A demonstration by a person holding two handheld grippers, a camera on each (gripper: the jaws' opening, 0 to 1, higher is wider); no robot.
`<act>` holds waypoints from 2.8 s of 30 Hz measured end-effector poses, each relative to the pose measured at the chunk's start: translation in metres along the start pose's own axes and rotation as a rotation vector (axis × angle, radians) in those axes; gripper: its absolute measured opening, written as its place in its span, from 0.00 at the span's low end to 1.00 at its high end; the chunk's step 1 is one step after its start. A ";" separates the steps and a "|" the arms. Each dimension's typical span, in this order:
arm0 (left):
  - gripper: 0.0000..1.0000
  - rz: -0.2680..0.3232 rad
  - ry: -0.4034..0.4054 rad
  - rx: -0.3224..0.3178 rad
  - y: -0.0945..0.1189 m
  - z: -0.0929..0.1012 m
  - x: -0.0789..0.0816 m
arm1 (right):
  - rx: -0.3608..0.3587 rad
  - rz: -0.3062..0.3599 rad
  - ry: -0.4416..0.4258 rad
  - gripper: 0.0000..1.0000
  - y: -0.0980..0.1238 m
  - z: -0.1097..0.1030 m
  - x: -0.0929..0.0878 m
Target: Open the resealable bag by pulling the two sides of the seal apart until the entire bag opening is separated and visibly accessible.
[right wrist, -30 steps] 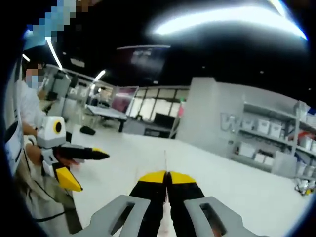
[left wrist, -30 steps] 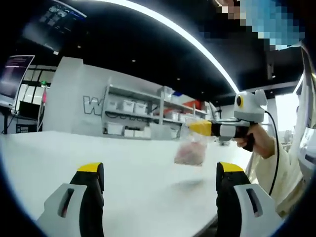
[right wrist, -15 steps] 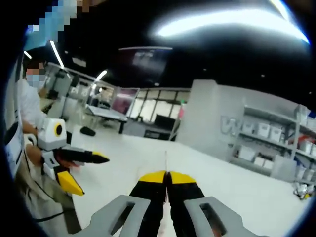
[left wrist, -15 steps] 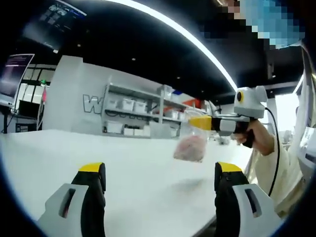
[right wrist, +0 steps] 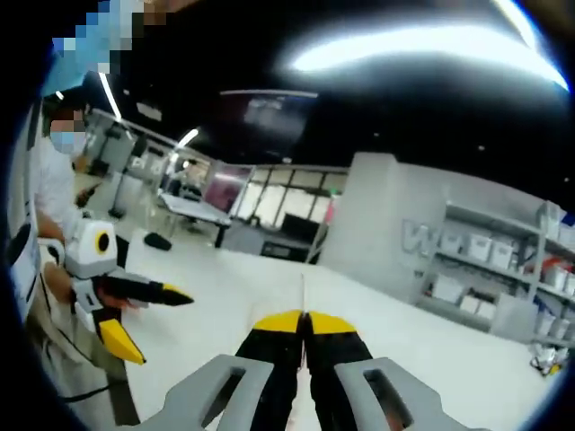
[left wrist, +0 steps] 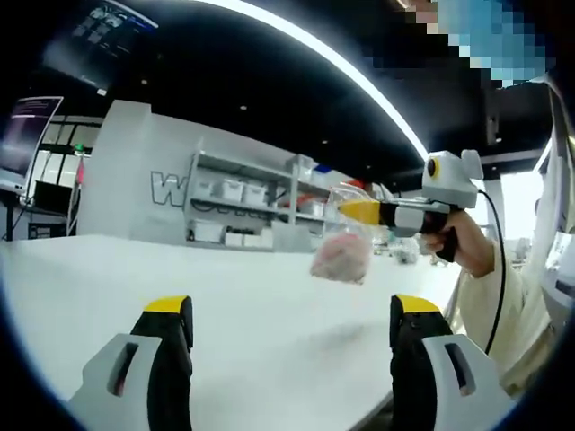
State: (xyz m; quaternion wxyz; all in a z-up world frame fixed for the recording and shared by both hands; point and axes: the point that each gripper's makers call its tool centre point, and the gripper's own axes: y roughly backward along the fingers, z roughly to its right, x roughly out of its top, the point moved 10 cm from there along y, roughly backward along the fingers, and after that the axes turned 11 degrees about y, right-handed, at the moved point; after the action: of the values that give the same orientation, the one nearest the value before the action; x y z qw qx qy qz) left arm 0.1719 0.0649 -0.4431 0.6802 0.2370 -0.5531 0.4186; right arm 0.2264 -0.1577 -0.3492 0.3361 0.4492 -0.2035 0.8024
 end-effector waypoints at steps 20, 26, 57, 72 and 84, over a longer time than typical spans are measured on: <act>0.89 0.000 0.006 0.003 0.000 0.000 0.000 | -0.011 0.020 0.001 0.00 -0.008 0.013 0.004; 0.89 0.000 0.010 0.004 0.000 -0.001 0.000 | -0.004 0.030 -0.022 0.00 -0.011 0.015 0.002; 0.88 -0.007 0.019 0.000 0.000 -0.002 -0.001 | 0.109 0.129 -0.409 0.00 -0.039 0.040 -0.015; 0.88 -0.010 0.017 0.004 0.000 -0.002 -0.001 | 0.149 0.138 -0.561 0.00 -0.053 0.049 -0.028; 0.88 -0.010 0.016 0.007 0.000 -0.003 -0.001 | 0.155 0.130 -0.586 0.00 -0.064 0.060 -0.032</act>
State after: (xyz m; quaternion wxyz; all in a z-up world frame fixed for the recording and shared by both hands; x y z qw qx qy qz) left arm 0.1738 0.0665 -0.4451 0.6860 0.2389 -0.5448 0.4190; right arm 0.3192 -0.1627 -0.3444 0.1758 0.6718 -0.2584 0.6716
